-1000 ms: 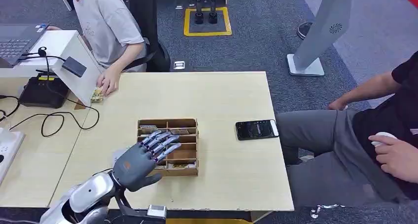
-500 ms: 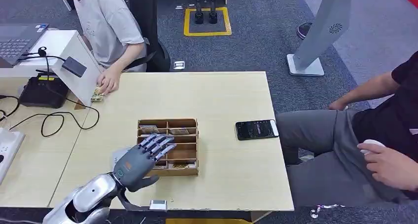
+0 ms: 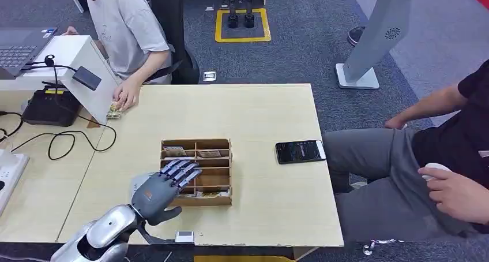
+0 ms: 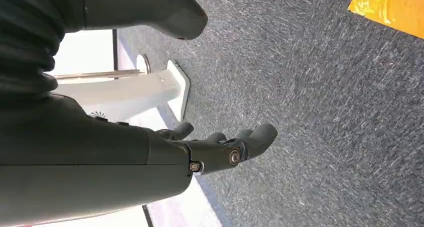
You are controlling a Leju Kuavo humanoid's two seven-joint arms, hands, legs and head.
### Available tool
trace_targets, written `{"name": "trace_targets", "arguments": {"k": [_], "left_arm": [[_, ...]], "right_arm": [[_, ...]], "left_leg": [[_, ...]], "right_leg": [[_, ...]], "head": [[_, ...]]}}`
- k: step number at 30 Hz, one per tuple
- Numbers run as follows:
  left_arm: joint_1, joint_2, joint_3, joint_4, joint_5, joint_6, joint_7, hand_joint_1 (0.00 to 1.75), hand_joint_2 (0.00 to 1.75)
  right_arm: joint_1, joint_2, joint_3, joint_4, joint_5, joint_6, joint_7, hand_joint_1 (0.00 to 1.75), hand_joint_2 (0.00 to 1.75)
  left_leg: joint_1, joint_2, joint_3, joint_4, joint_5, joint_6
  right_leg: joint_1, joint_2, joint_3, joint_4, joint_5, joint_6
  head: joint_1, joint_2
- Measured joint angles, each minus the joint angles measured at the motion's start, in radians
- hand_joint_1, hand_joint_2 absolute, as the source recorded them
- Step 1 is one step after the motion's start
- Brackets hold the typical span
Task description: Pass the card to the sensor for recognition and then transmit it.
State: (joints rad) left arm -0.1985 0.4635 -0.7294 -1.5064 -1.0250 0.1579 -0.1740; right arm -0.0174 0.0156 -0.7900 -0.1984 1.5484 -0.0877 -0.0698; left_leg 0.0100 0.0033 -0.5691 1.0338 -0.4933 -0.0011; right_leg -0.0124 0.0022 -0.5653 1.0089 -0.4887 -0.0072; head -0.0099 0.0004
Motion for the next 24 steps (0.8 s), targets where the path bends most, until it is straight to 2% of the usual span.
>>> {"name": "trace_targets", "arguments": {"k": [5,9,24], "left_arm": [[0.000,0.000,0.001,0.000,0.004,-0.001,0.000,0.00,1.75],[0.005,0.000,0.006,0.000,0.061,-0.023,-0.013,0.00,1.75],[0.006,0.000,0.028,0.000,0.021,-0.018,0.009,0.00,1.75]], "right_arm": [[0.000,0.000,0.000,0.000,0.001,0.000,-0.001,0.00,1.75],[0.000,0.000,-0.002,0.000,0.002,0.000,-0.001,0.00,1.75],[0.001,0.000,-0.017,0.000,0.005,0.000,-0.002,0.00,1.75]], "left_leg": [[0.000,0.000,0.000,0.000,0.000,0.000],[0.000,0.000,0.000,0.000,0.000,0.000],[0.000,0.000,0.000,0.000,0.000,0.000]], "right_leg": [[0.000,0.000,0.000,0.000,0.000,0.000],[0.000,0.000,0.000,0.000,0.000,0.000],[0.000,0.000,0.000,0.000,0.000,0.000]], "head": [[0.000,0.000],[0.000,0.000],[0.000,0.000]]}}
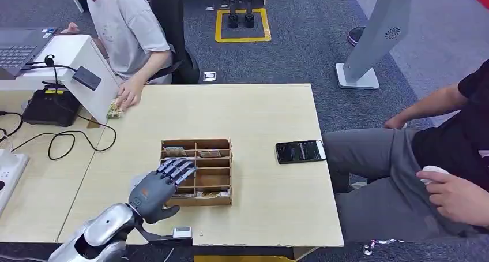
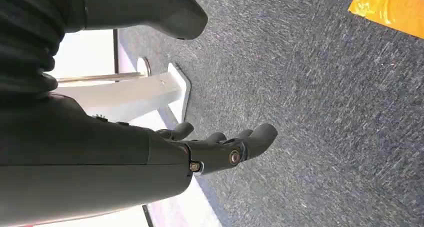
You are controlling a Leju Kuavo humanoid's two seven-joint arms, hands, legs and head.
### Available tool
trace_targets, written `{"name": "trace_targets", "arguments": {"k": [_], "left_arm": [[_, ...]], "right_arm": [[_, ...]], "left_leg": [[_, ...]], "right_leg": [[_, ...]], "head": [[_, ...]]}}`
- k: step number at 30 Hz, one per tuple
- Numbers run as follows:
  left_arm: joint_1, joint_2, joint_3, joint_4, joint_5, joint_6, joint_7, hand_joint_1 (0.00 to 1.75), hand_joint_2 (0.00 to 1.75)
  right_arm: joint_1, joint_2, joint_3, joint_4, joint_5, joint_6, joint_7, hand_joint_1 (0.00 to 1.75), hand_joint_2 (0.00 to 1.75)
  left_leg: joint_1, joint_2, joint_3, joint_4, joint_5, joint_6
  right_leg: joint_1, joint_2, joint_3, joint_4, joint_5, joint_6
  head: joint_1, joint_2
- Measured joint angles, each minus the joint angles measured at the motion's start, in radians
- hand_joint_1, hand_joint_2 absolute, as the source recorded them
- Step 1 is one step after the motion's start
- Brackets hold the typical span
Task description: Pass the card to the sensor for recognition and then transmit it.
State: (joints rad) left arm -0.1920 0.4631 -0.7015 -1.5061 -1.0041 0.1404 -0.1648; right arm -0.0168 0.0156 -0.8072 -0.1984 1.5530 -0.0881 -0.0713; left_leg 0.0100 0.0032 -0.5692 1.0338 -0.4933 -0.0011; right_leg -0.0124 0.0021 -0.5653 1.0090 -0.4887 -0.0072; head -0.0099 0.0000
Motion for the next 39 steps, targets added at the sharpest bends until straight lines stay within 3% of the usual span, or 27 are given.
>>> {"name": "trace_targets", "arguments": {"k": [8,9,33,39], "left_arm": [[0.000,0.000,0.003,0.000,-0.005,0.000,0.001,0.00,1.75],[0.000,0.000,0.003,0.000,-0.006,0.000,0.001,1.75,1.75],[0.003,0.010,0.007,0.008,0.062,-0.040,-0.023,1.75,1.75],[-0.015,0.042,0.043,-0.021,0.217,-0.095,-0.091,1.75,1.75]], "right_arm": [[0.000,0.000,-0.001,0.000,0.001,-0.001,-0.002,0.00,1.75],[0.000,0.000,-0.001,0.000,0.001,-0.001,-0.002,0.00,1.75],[0.000,0.000,-0.010,0.000,0.003,-0.001,-0.019,0.00,1.75],[0.000,0.000,-0.010,0.000,0.009,0.000,-0.028,0.00,1.75]], "left_leg": [[0.000,0.000,0.000,0.000,0.000,0.000],[0.000,0.000,0.000,0.000,0.000,0.000],[0.000,0.000,0.000,0.000,0.000,0.000],[0.001,0.000,0.000,0.000,0.000,0.000]], "right_leg": [[0.000,0.000,0.000,0.000,0.000,0.000],[0.000,0.000,0.000,0.000,0.000,0.000],[0.000,0.000,0.000,0.000,0.000,0.000],[0.000,0.000,0.000,0.000,0.000,0.000]], "head": [[0.000,0.000],[0.000,0.000],[0.000,0.000],[0.000,0.000]]}}
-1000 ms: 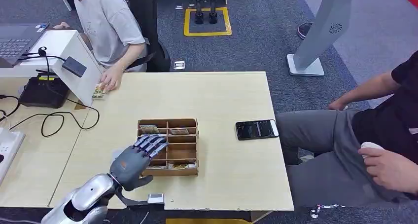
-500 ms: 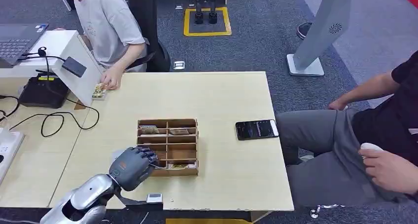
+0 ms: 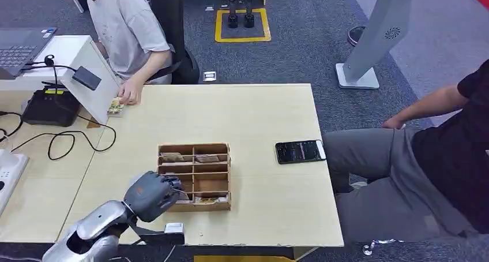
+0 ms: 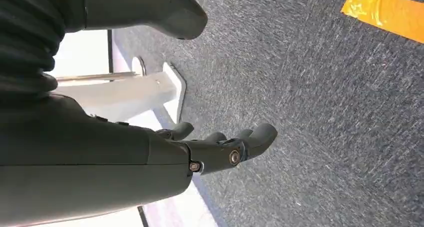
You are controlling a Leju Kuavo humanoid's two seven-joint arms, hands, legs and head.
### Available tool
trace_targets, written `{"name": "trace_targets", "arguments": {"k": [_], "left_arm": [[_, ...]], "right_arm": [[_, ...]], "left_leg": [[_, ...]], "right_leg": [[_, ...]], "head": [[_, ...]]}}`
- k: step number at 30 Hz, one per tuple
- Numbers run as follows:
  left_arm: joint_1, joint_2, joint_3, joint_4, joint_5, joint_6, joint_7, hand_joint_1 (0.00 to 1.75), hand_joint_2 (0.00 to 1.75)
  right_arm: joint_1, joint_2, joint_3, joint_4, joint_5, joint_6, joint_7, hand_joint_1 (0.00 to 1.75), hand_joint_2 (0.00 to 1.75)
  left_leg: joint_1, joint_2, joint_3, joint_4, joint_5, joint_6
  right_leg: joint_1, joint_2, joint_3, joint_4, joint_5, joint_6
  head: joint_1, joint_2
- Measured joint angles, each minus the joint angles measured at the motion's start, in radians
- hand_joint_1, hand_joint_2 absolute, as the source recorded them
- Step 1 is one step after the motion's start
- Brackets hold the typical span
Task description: Pass the card to the sensor for recognition and then transmit it.
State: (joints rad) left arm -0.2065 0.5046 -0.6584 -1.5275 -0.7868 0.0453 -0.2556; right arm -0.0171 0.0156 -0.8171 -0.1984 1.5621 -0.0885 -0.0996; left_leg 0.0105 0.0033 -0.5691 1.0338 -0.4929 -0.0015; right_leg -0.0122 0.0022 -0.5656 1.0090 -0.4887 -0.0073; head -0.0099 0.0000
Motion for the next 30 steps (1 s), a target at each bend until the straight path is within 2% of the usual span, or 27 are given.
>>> {"name": "trace_targets", "arguments": {"k": [3,4,5,6,7,8,11,15,17,20,24,30], "left_arm": [[-0.051,0.037,0.040,-0.060,0.075,-0.041,-0.015,1.75,1.75],[-0.077,0.054,0.058,-0.085,0.096,-0.061,-0.015,1.69,1.75],[-0.110,0.070,0.078,-0.111,0.119,-0.089,-0.015,1.48,1.75],[-0.143,0.085,0.095,-0.130,0.139,-0.111,-0.015,1.48,1.75],[-0.177,0.095,0.116,-0.150,0.172,-0.130,-0.015,1.69,1.75],[-0.214,0.105,0.139,-0.167,0.207,-0.151,-0.014,1.75,1.75],[-0.339,0.127,0.208,-0.198,0.282,-0.218,0.011,1.75,1.75],[-0.442,0.134,0.254,-0.198,0.291,-0.234,0.061,1.73,1.75],[-0.474,0.133,0.259,-0.186,0.260,-0.219,0.083,1.75,1.75],[-0.490,0.108,0.259,-0.120,0.129,-0.144,0.148,1.75,1.75],[-0.505,0.047,0.254,0.047,-0.047,-0.034,0.209,1.75,1.75],[-0.539,-0.032,0.239,0.246,-0.151,0.051,0.256,1.75,1.75]], "right_arm": [[0.000,-0.001,-0.003,0.000,0.001,0.000,-0.002,0.00,1.75],[-0.001,-0.001,-0.005,0.000,0.001,0.000,-0.002,0.00,1.75],[-0.001,-0.002,-0.007,-0.001,0.002,0.000,-0.003,0.00,1.75],[-0.001,-0.002,-0.008,-0.001,0.003,0.001,-0.005,0.00,1.75],[-0.001,-0.002,-0.011,-0.001,0.005,0.001,-0.006,0.00,1.75],[-0.001,-0.002,-0.014,-0.001,0.008,0.002,-0.006,0.00,1.75],[-0.001,-0.002,-0.015,-0.001,0.008,0.004,-0.009,0.00,1.75],[-0.002,-0.002,-0.015,-0.001,0.009,0.005,-0.005,0.00,1.75],[-0.004,-0.002,-0.015,-0.001,0.009,0.005,-0.002,0.00,1.75],[-0.008,-0.002,-0.015,-0.001,0.009,0.005,0.002,0.00,1.75],[-0.014,-0.002,-0.013,-0.001,0.009,0.001,0.004,0.00,1.75],[-0.017,-0.002,-0.006,-0.001,0.009,-0.001,0.006,0.00,1.75]], "left_leg": [[0.001,0.000,0.000,0.000,0.000,0.000],[0.001,-0.001,0.000,0.000,0.000,-0.001],[0.001,-0.001,0.000,0.000,0.001,-0.001],[0.001,-0.001,0.000,0.000,0.001,-0.001],[0.001,-0.001,0.000,0.000,0.002,-0.001],[0.001,-0.001,0.000,0.000,0.002,-0.001],[0.001,0.000,0.000,0.000,0.002,-0.001],[0.000,0.000,0.000,0.000,0.002,-0.001],[0.000,0.000,0.000,0.000,0.002,-0.001],[0.000,0.000,0.000,0.000,0.002,-0.001],[0.000,0.001,0.000,0.000,0.002,-0.002],[0.000,0.001,0.000,0.000,0.002,-0.001]], "right_leg": [[0.000,-0.001,0.000,0.000,0.000,0.000],[0.001,-0.001,0.000,0.000,0.000,0.000],[0.001,-0.001,0.000,0.000,0.000,-0.001],[0.001,-0.001,0.000,0.001,0.001,-0.001],[0.001,-0.001,0.000,0.001,0.001,-0.001],[0.001,-0.001,0.000,0.001,0.001,-0.001],[0.001,0.000,0.000,0.001,0.002,-0.002],[0.001,0.000,0.000,0.001,0.002,-0.002],[0.001,0.000,0.000,0.000,0.002,-0.002],[0.000,0.000,-0.001,0.000,0.002,-0.002],[0.000,0.000,-0.001,0.000,0.002,-0.003],[0.000,0.001,-0.001,0.000,0.003,-0.002]], "head": [[0.000,0.000],[0.000,0.000],[0.000,0.000],[0.000,0.000],[0.000,0.000],[0.000,0.000],[0.000,0.000],[0.000,0.000],[0.000,0.000],[0.000,0.000],[0.000,0.000],[0.000,0.000]]}}
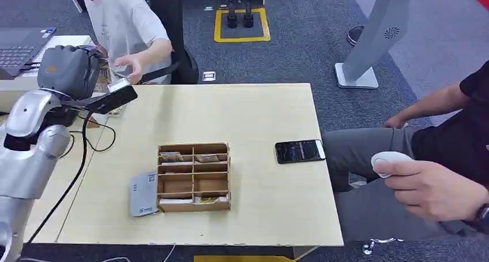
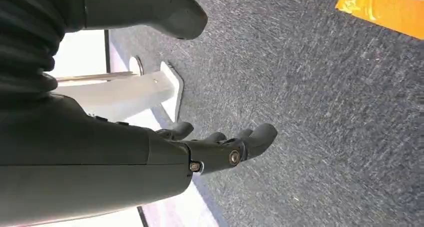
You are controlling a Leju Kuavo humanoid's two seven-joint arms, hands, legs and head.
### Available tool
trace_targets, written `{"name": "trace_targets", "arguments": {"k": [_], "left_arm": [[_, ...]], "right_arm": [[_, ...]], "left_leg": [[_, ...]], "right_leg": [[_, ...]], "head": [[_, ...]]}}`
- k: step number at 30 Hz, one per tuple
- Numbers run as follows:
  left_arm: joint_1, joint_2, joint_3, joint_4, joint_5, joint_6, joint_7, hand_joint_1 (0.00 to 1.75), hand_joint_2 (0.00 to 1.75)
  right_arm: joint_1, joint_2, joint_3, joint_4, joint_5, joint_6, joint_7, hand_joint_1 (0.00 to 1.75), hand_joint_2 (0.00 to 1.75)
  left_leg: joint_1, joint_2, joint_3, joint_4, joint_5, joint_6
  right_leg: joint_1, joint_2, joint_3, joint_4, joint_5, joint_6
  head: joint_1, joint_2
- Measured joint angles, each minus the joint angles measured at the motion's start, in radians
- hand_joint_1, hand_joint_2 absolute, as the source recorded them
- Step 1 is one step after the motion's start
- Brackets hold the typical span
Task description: Pass the card to the sensor for recognition and then transmit it.
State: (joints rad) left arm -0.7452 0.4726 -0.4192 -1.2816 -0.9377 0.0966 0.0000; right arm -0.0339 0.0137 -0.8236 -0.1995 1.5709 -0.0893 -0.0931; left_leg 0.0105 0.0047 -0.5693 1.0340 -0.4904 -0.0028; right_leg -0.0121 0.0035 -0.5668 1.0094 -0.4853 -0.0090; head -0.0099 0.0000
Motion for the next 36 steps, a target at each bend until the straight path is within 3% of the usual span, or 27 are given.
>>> {"name": "trace_targets", "arguments": {"k": [11,19,20,21,22,29,32,36], "left_arm": [[-0.041,-0.080,-0.009,0.182,-0.077,0.064,0.031,1.75,1.75],[-0.066,-0.106,-0.009,0.264,-0.096,0.095,0.033,1.75,1.75],[-0.066,-0.109,-0.009,0.270,-0.097,0.095,0.033,1.17,1.75],[-0.067,-0.111,-0.009,0.275,-0.099,0.095,0.032,0.12,1.75],[-0.068,-0.112,-0.009,0.281,-0.100,0.096,0.032,0.00,1.75],[-0.064,-0.114,-0.008,0.307,-0.091,0.144,0.020,0.00,1.75],[-0.016,-0.091,0.009,0.299,-0.054,0.235,0.012,0.00,1.75],[0.183,-0.049,0.130,0.186,0.000,0.409,-0.015,0.00,1.75]], "right_arm": [[0.000,0.000,0.014,0.000,0.000,0.000,0.003,0.00,1.75],[0.000,0.000,0.018,0.000,0.000,-0.006,-0.005,0.00,1.75],[0.000,0.000,0.018,0.000,0.000,-0.008,-0.005,0.00,1.75],[0.000,0.000,0.018,0.000,0.000,-0.009,-0.005,0.00,1.75],[0.000,0.000,0.018,0.000,0.000,-0.010,-0.005,0.00,1.75],[0.001,0.000,0.018,0.002,-0.003,-0.010,0.004,0.00,1.75],[0.002,0.000,0.018,0.002,-0.016,-0.012,0.004,0.00,1.75],[0.013,0.004,0.015,0.003,-0.038,-0.016,0.006,0.00,1.75]], "left_leg": [[0.000,0.000,0.000,0.000,0.000,0.000],[0.000,0.000,0.000,0.000,0.000,0.000],[0.000,0.000,0.000,0.000,0.000,0.000],[0.000,0.000,-0.001,0.000,0.000,0.000],[0.000,0.000,-0.001,0.000,0.000,0.000],[0.000,0.000,-0.001,0.000,0.000,0.000],[0.000,0.002,-0.001,-0.001,0.000,0.000],[0.000,0.007,0.001,-0.002,-0.001,-0.001]], "right_leg": [[0.000,0.000,-0.001,0.000,0.000,0.000],[0.000,0.000,-0.001,0.000,0.000,0.000],[0.000,0.000,-0.001,0.000,0.000,0.000],[0.000,0.000,-0.001,0.000,0.000,0.000],[0.000,0.000,-0.001,0.000,0.000,0.000],[0.000,0.000,-0.001,0.000,0.000,0.000],[0.000,0.002,0.000,0.001,0.000,0.000],[0.000,0.007,-0.001,0.001,-0.001,0.000]], "head": [[0.000,0.000],[0.000,0.000],[0.000,0.000],[0.000,0.000],[0.000,0.000],[0.000,0.000],[0.000,0.000],[0.000,0.000]]}}
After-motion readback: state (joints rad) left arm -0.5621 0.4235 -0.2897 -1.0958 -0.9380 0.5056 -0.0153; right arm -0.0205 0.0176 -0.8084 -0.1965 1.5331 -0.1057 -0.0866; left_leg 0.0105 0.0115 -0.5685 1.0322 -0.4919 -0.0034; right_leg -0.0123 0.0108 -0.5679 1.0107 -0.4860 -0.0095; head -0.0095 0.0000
